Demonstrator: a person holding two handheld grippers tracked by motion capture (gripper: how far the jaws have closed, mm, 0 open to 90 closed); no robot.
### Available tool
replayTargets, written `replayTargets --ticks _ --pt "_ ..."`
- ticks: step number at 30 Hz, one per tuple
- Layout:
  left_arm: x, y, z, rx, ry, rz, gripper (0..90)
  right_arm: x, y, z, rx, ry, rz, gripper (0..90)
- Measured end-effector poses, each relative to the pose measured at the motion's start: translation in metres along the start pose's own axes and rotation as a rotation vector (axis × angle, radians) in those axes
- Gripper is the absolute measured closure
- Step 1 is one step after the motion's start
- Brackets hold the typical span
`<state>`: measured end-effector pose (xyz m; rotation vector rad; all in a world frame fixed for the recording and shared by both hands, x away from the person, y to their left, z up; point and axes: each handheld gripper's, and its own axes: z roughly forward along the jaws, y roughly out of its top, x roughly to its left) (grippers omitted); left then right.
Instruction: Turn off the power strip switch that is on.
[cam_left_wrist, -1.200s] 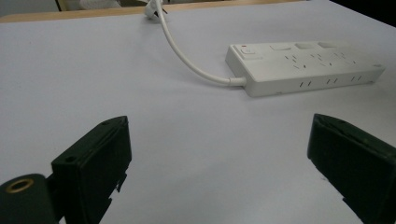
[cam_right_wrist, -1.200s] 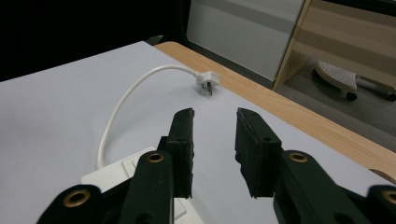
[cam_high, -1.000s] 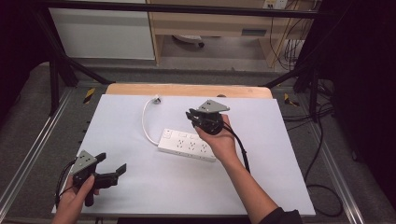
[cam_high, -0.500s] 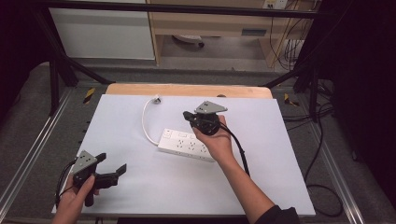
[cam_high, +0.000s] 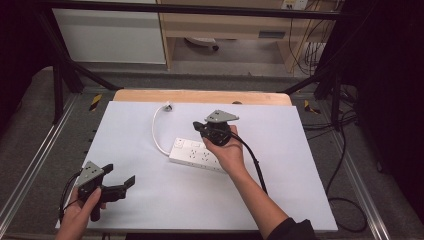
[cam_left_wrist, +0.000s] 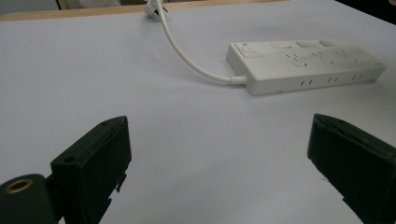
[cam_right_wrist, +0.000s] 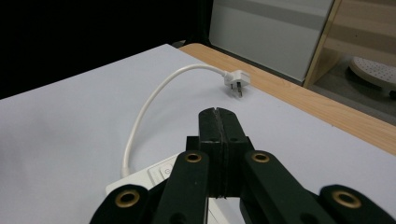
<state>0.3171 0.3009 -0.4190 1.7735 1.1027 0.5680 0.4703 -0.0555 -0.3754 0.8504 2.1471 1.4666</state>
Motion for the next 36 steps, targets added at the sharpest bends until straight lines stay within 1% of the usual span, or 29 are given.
replayTargets --ticks 5,7,9,27,36 --pt "0.0 0.0 0.0 0.003 -0.002 0.001 6.1 0.002 -0.002 0.004 0.006 0.008 -0.006 90.0" --pt "0.0 -0.001 0.001 0.01 -0.001 0.003 6.1 0.004 -0.003 0.007 0.011 0.016 0.006 90.0" --pt "0.0 -0.001 0.001 0.015 -0.002 0.006 6.1 0.004 -0.004 0.008 0.011 0.019 0.005 90.0" --pt "0.0 -0.001 0.001 0.012 -0.003 0.006 6.1 0.011 -0.017 0.026 0.081 0.037 -0.009 90.0" --pt "0.0 -0.001 0.001 0.013 -0.005 0.005 6.1 0.011 -0.022 0.03 0.113 0.041 -0.008 90.0"
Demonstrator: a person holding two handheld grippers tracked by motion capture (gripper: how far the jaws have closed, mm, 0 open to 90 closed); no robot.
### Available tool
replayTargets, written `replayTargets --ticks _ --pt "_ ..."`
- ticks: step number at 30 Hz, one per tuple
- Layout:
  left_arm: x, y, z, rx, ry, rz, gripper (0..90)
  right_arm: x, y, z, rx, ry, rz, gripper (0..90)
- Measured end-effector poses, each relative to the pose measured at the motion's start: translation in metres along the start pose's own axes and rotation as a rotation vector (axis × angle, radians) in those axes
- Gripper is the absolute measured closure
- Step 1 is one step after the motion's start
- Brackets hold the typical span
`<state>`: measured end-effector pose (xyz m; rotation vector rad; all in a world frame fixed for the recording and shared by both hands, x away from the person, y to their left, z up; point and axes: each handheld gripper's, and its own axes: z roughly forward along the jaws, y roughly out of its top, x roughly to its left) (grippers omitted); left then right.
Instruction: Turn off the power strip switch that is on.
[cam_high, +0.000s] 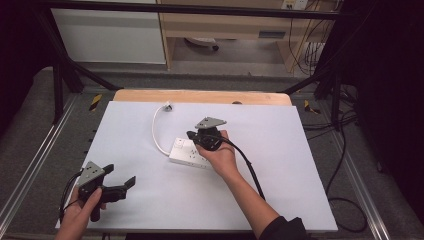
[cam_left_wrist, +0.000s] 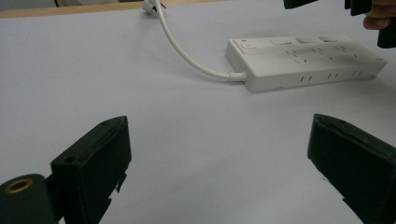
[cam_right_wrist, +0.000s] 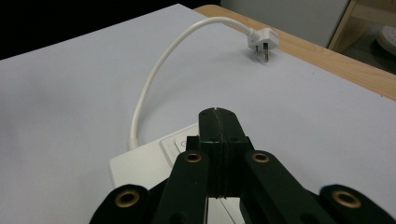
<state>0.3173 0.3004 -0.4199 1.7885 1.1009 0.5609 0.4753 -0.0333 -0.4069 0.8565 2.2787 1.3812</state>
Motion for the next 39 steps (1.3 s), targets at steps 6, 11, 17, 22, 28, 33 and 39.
replayTargets --ticks 6,11,17,22,28,33,39 --pt "0.0 0.0 0.0 0.0 0.002 0.001 6.1 -0.003 -0.005 0.003 0.028 -0.006 0.007 90.0" --pt "0.0 0.0 0.0 -0.003 0.002 0.0 6.1 -0.004 -0.009 0.006 0.049 -0.012 0.018 90.0" --pt "0.0 0.0 0.0 -0.001 0.003 0.001 6.1 -0.003 -0.012 0.009 0.062 -0.01 0.017 90.0" --pt "0.0 0.0 0.0 -0.002 0.002 0.0 6.1 -0.003 -0.014 0.01 0.072 -0.012 0.017 90.0" --pt "0.0 0.0 0.0 -0.001 0.001 0.001 6.1 -0.003 -0.016 0.01 0.085 -0.016 0.013 90.0" --pt "0.0 0.0 0.0 -0.001 0.0 -0.001 6.1 -0.004 -0.017 0.01 0.099 -0.022 0.016 90.0" --pt "0.0 0.0 0.0 -0.001 0.002 0.0 6.1 -0.006 -0.02 0.008 0.116 -0.035 0.016 90.0"
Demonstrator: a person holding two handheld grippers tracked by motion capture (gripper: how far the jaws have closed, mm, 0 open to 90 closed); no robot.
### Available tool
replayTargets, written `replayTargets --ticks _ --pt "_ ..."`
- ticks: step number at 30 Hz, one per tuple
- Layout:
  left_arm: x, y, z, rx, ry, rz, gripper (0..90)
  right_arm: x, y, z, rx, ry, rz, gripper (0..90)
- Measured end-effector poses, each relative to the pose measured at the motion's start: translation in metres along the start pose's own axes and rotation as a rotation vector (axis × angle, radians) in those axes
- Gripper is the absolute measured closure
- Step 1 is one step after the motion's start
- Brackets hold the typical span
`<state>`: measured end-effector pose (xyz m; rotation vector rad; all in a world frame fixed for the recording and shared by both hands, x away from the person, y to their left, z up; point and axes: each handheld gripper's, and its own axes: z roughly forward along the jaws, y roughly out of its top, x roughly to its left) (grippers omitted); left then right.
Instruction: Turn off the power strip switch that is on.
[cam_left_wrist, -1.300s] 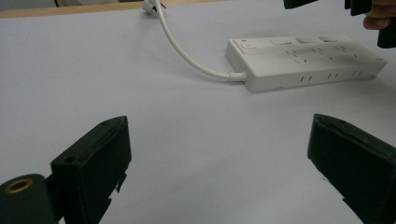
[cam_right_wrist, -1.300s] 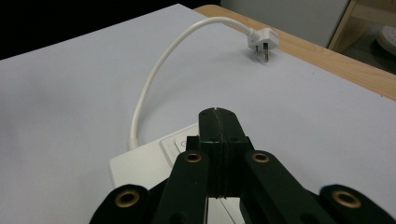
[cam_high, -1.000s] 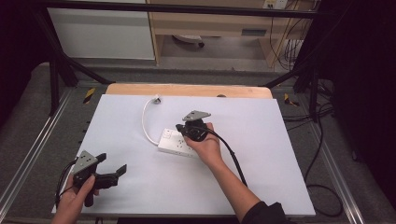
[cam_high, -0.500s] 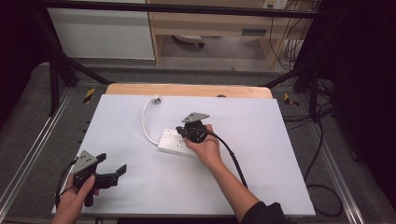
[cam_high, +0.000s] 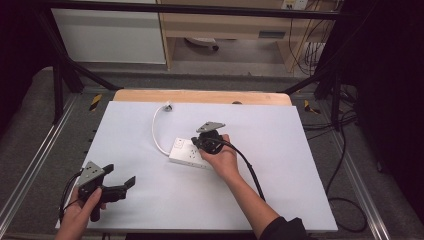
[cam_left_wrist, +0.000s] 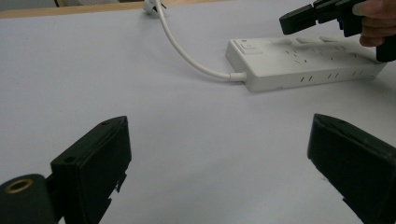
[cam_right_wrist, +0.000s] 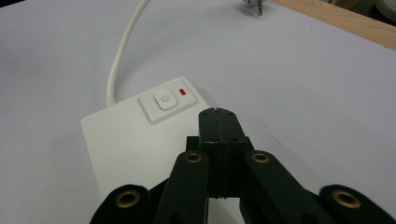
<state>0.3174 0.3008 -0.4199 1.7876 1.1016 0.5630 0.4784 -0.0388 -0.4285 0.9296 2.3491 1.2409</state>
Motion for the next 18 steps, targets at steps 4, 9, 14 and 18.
replayTargets --ticks 4,9,14,18 --pt "-0.0001 0.0 0.0001 0.0 0.0 0.0 6.1 -0.0028 -0.0039 -0.001 0.01 -0.009 0.012 90.0" --pt "0.0 0.0 0.0002 -0.002 0.001 0.0 6.1 -0.0055 -0.0072 -0.0011 0.016 -0.017 0.019 90.0" --pt "-0.0001 0.0 0.0002 -0.002 0.001 0.0 6.1 -0.0068 -0.008 -0.0014 0.019 -0.021 0.022 90.0" --pt "0.0 0.0 0.0002 -0.002 0.001 0.0 6.1 -0.0073 -0.0082 -0.0016 0.02 -0.022 0.021 90.0"
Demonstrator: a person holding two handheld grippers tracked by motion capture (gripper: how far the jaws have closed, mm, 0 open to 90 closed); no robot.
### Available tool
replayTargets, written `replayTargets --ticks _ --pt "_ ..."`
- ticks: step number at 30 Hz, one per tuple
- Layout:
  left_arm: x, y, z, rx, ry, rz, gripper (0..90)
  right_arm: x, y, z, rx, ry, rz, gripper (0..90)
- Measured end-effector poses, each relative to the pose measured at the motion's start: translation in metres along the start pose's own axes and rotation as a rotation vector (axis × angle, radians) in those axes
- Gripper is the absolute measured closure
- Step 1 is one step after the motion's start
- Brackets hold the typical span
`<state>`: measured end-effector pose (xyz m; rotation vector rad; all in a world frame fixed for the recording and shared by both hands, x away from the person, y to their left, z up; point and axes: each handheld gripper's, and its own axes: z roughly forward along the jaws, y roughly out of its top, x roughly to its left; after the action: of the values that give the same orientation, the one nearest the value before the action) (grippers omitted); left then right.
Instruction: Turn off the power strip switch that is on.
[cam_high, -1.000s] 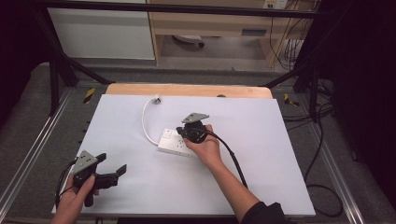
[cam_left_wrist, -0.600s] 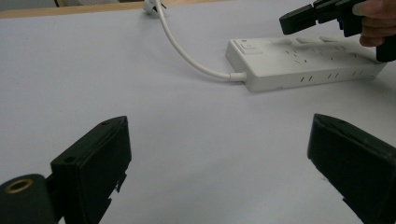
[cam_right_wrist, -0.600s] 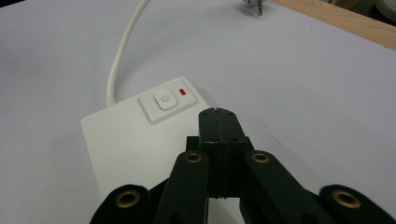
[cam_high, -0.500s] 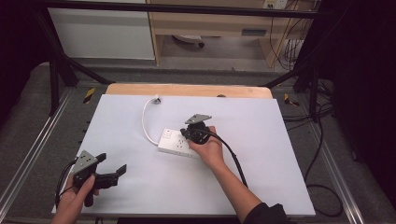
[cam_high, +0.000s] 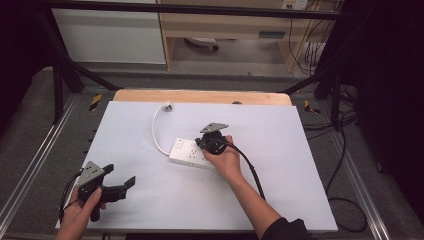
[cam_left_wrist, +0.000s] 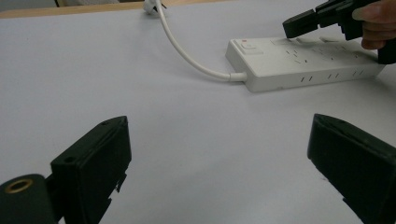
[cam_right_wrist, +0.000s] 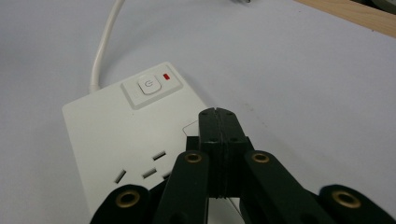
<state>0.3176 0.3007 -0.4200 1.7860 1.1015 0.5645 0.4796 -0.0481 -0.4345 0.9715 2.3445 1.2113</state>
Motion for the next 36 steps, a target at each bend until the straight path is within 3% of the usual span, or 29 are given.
replayTargets --ticks 36 --pt "-0.0002 -0.0001 0.0 0.002 0.0 0.002 6.1 -0.0004 0.0002 0.0009 0.029 0.004 0.007 90.0"
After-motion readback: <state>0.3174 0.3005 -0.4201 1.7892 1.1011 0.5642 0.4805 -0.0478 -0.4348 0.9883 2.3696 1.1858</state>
